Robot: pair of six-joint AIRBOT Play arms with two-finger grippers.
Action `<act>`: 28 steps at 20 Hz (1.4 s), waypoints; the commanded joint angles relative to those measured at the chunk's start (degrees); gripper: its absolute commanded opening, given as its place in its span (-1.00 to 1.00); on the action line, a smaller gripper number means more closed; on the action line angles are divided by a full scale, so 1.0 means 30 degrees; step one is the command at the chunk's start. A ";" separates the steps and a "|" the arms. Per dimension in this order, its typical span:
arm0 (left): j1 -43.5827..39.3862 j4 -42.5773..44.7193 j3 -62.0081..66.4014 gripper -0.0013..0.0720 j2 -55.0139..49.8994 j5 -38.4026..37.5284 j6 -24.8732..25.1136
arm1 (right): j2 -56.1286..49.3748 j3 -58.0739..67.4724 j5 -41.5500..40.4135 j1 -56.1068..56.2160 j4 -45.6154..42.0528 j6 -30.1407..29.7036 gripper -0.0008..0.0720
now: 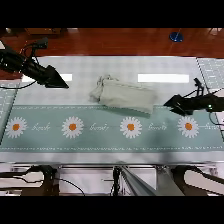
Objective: Fold the shirts.
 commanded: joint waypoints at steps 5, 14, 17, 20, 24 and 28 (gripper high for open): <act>-0.0233 0.0146 -0.0372 -0.59 0.0335 -0.0051 -0.1202 | -0.4554 -0.0583 -0.5537 0.5158 0.9486 -0.2871 -0.15; -0.1253 0.0146 -0.0372 -0.59 0.0437 -0.0036 -0.1107 | 0.2091 0.4758 0.2375 -0.1472 0.8029 -0.0969 -0.92; -0.1246 0.0146 -0.0372 -0.59 0.0437 -0.0036 -0.0678 | 0.5464 0.6790 0.4568 -0.5625 0.4218 0.2572 -0.92; -0.1246 0.0138 -0.0372 -0.59 0.0437 0.0131 -0.0029 | 0.7614 0.7781 0.7227 -0.8932 -0.0022 0.4954 -0.92; -0.1246 0.0138 -0.0372 -0.59 0.0437 0.0138 0.0474 | 0.8131 0.7715 1.1788 -1.1154 -0.8735 0.5275 -0.92; -0.1246 0.0131 -0.0372 -0.59 0.0430 0.0474 0.0860 | 0.8131 0.6849 1.3755 -1.1278 -1.6283 0.5377 -0.92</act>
